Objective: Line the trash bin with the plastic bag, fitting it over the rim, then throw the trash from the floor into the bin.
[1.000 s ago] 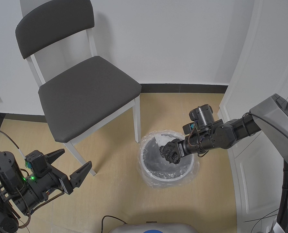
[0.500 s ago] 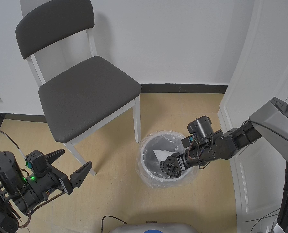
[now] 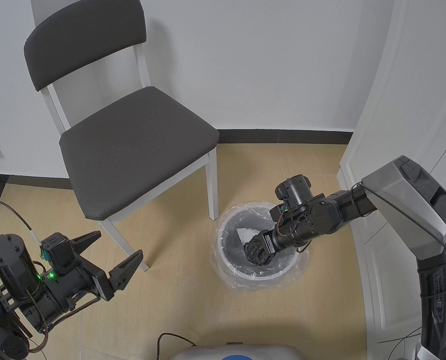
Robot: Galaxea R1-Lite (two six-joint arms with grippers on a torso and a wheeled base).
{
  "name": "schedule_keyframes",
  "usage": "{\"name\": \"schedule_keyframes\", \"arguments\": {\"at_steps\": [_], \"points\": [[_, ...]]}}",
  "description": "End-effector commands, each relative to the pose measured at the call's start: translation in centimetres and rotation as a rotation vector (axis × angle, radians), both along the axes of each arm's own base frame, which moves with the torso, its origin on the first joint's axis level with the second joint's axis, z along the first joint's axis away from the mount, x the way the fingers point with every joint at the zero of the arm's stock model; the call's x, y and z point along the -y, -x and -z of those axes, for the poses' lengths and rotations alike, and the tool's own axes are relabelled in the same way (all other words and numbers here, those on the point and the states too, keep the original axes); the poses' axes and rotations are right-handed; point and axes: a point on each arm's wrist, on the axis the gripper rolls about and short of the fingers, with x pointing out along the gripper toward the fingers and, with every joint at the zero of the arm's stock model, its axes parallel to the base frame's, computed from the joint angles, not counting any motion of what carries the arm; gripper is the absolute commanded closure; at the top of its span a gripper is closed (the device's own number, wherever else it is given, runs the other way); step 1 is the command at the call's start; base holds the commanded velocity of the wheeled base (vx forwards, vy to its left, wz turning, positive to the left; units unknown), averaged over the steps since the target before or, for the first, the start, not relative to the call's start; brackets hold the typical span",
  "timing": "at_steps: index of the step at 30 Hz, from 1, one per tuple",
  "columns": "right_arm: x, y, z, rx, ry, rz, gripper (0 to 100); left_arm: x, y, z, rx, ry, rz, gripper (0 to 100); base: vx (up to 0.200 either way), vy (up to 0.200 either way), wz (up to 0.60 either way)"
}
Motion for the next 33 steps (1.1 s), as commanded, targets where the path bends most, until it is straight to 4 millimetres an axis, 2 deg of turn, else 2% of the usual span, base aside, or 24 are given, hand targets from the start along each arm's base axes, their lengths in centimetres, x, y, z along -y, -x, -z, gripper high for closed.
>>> {"name": "schedule_keyframes", "arguments": {"at_steps": [1, 11, 23, 24, 31, 33], "points": [[-0.1, -2.1, 1.6, -0.03, 0.018, 0.015, 100, -0.2, 0.3, 0.3, -0.017, -0.007, -0.002, 0, 0.0, 0.0, 0.0], [-1.0, -4.1, 2.3, -0.055, 0.068, 0.04, 100, -0.2, 0.2, 0.4, -0.02, -0.009, -0.002, 0, 0.0, 0.0, 0.0], [-1.2, -4.4, 2.7, -0.077, 0.08, 0.042, 100, -0.1, 0.2, 0.4, -0.022, -0.008, -0.003, 0, 0.0, 0.0, 0.0], [-1.2, -4.4, 2.5, -0.072, 0.076, 0.043, 0, -0.1, 0.2, 0.4, -0.022, -0.008, -0.003, 0, 0.0, 0.0, 0.0], [-1.1, -4.5, 2.1, -0.063, 0.073, 0.044, 0, -0.1, 0.2, 0.4, -0.022, -0.008, -0.003, 0, 0.0, 0.0, 0.0], [-0.8, -4.6, 1.5, -0.054, 0.067, 0.05, 0, -0.1, 0.2, 0.4, -0.023, -0.009, -0.003, 0, 0.0, 0.0, 0.0]]}}
